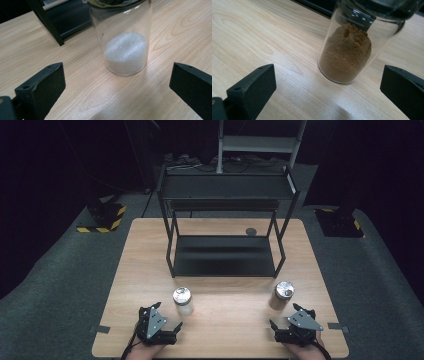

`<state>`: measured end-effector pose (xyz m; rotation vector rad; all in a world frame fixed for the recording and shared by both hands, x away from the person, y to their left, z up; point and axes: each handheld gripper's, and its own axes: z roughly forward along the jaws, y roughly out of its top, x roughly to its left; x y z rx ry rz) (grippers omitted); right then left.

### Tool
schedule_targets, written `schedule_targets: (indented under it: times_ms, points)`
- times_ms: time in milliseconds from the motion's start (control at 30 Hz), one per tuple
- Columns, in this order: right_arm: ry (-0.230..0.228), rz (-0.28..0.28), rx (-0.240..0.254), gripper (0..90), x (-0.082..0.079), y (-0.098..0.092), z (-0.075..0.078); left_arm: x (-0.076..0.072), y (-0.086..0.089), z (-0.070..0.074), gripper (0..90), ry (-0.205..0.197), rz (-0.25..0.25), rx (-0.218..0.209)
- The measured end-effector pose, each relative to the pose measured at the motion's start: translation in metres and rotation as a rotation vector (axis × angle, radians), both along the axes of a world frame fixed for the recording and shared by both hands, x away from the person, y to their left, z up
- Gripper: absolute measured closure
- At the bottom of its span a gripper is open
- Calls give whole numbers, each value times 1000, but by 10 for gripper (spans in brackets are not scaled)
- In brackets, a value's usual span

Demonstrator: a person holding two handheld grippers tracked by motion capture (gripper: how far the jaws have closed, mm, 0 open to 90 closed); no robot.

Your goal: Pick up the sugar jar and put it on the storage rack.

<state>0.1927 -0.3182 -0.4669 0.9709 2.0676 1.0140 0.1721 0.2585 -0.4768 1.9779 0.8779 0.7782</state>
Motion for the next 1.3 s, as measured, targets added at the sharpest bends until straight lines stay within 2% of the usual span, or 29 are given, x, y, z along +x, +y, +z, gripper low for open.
schedule_targets:
  times_ms: [133,500,933,1300]
  points:
    - [2,-8,-2,0,1,1,0,0,-4,1,6,0,-4,24]
    - [-3,-13,4,0,0,0,0,2,-7,3,6,11,0,40]
    - [3,-17,7,0,2,0,0,0,-4,1,6,6,10,17]
    - [10,-24,23,0,2,-2,0,-6,-2,3,6,-24,4,1]
